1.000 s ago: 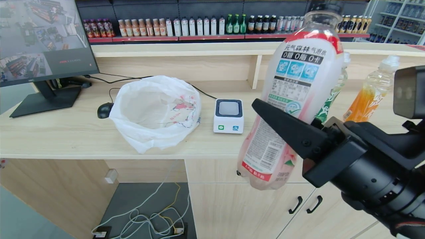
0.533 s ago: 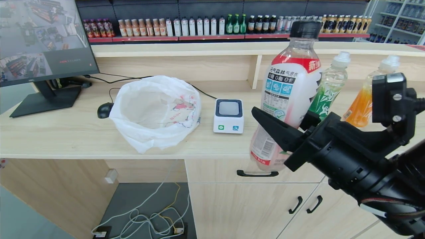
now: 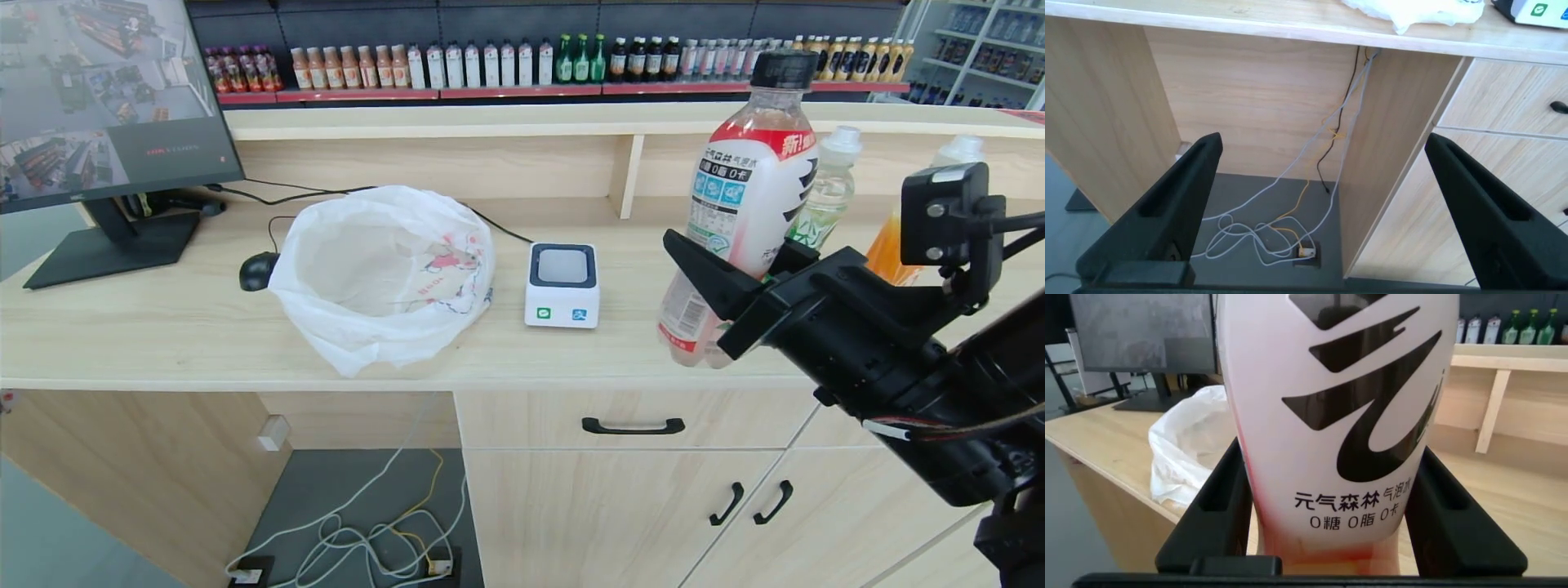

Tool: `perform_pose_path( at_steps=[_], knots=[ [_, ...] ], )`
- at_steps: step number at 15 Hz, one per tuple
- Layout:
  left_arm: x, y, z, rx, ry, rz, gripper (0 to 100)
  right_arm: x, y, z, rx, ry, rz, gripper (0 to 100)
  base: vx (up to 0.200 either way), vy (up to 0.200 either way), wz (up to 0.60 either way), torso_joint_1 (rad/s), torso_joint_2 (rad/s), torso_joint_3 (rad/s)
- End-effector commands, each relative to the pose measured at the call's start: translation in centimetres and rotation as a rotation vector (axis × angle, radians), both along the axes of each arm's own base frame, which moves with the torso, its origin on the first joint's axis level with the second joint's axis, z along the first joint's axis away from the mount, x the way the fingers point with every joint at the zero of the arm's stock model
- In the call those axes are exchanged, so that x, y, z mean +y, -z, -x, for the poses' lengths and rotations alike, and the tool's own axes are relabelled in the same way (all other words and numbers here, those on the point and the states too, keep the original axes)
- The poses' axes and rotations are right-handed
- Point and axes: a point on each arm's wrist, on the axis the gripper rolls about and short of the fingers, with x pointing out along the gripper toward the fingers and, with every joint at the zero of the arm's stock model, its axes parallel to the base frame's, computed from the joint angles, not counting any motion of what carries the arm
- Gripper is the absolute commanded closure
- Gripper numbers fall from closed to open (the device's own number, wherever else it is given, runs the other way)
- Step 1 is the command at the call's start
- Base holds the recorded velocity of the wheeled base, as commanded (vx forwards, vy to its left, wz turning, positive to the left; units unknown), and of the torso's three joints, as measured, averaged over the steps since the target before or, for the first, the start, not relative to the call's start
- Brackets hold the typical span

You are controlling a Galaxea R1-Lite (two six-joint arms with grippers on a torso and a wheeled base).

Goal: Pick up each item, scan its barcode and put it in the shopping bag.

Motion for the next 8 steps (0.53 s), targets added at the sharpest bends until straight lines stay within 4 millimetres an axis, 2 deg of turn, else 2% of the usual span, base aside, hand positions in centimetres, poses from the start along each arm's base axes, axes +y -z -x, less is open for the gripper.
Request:
perform_pose_path(
  at_steps=[1, 6, 8],
  knots=[
    [0.00, 0.02, -0.01, 0.001, -0.001, 0.001, 0, -0.26, 0.52, -0.21, 0.014, 0.013, 0.010, 100, 0.000, 0.000, 0.00, 0.000, 0.00, 0.000],
    [0.00, 0.01, -0.01, -0.001, -0.001, 0.002, 0, -0.22, 0.69, -0.95, 0.019, 0.023, 0.012, 100, 0.000, 0.000, 0.00, 0.000, 0.00, 0.000],
    [0.00, 0.01, -0.01, -0.001, -0.001, 0.004, 0, -0.12, 0.69, -1.10, 0.017, 0.023, 0.011, 100, 0.000, 0.200, 0.00, 0.005, 0.00, 0.005]
  ],
)
